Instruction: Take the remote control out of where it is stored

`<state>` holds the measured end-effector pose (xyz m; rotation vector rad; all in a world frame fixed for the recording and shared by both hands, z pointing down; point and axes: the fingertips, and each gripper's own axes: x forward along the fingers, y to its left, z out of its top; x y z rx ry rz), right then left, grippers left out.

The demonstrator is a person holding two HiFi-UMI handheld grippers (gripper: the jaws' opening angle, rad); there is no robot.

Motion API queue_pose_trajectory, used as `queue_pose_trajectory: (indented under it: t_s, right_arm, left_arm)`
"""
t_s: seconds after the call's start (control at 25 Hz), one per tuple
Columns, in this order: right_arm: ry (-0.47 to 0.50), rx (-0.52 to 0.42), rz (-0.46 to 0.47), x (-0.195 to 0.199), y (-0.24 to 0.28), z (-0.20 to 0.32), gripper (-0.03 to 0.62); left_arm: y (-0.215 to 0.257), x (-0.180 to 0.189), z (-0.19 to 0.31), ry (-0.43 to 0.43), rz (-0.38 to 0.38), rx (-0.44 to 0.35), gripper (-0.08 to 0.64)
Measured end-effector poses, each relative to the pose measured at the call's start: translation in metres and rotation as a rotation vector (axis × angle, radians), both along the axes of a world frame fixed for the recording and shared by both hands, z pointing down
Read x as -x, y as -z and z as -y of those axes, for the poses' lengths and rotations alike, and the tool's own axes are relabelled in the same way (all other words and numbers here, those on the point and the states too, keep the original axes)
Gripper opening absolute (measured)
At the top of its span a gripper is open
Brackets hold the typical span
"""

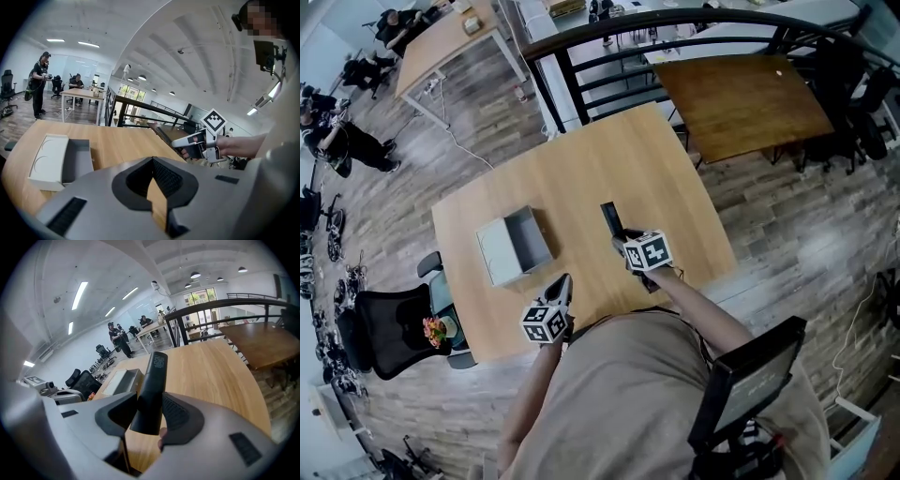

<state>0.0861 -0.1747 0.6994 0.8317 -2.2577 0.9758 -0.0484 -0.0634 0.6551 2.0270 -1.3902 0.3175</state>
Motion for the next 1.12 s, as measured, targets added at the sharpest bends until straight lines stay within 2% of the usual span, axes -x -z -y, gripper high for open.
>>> queue_pose_trajectory:
  t_s: [0.16,0.2,0.24,0.32,0.44,0.6,0.76,0.96,1.12]
  right_arm:
    - [0.0,0.01,-0.049,-0.007,-0.024,-0.003,0.151]
    - [-0.005,-0.001,-0.076,-0.009,-0.031,-0.002,0.019]
    - [-0.005,-0.008,-0.109,-0.01,-0.039,-0.002,0.002]
    - [0.023,-0.006,-0.187,-0.012,-0.066,-0.005,0.002]
    - [0.043,0.047,-0.286,-0.023,-0.117,-0.021,0.002]
    - [-0.028,0.097,-0.295,-0.047,-0.152,-0.035,0.002]
    - [-0.021,0.119,-0.342,-0.066,-0.175,-0.045,0.002]
    - [0.008,0.131,-0.347,-0.062,-0.181,-0.053,0.002]
    - [0.006,0.125,-0.302,-0.052,-0.175,-0.058,0.002]
  left_arm:
    - [-0.01,-0.01,0.0,-0.028,0.004,0.026,-0.006]
    - [-0.013,-0.011,0.0,-0.034,0.005,0.031,-0.006]
    - [-0.015,-0.013,0.0,-0.041,0.006,0.036,-0.006]
    - [-0.021,-0.014,0.0,-0.056,0.007,0.047,-0.006]
    - [-0.033,-0.009,-0.005,-0.062,0.011,0.073,-0.006]
    - [-0.039,0.001,-0.015,-0.045,0.004,0.095,-0.006]
    - [-0.049,0.004,-0.022,-0.035,0.008,0.125,-0.006]
    - [-0.062,0.0,-0.028,-0.027,-0.003,0.151,-0.006]
    - [-0.063,-0.004,-0.034,-0.029,-0.01,0.15,-0.006]
